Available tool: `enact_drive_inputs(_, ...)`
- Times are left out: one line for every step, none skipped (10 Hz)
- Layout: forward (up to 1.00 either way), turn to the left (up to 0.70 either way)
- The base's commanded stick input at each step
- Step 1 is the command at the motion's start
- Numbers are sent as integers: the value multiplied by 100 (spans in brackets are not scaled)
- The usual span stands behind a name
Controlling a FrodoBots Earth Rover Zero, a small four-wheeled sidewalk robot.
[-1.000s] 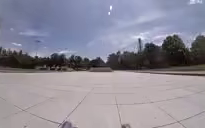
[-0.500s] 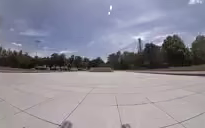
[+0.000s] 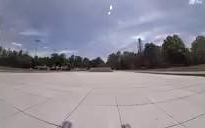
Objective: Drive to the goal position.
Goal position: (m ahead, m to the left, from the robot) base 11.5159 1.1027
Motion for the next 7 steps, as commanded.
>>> enact_drive_inputs(10, 0)
enact_drive_inputs(9, 0)
enact_drive_inputs(9, 0)
enact_drive_inputs(10, 0)
enact_drive_inputs(10, 0)
enact_drive_inputs(10, 0)
enact_drive_inputs(9, 0)
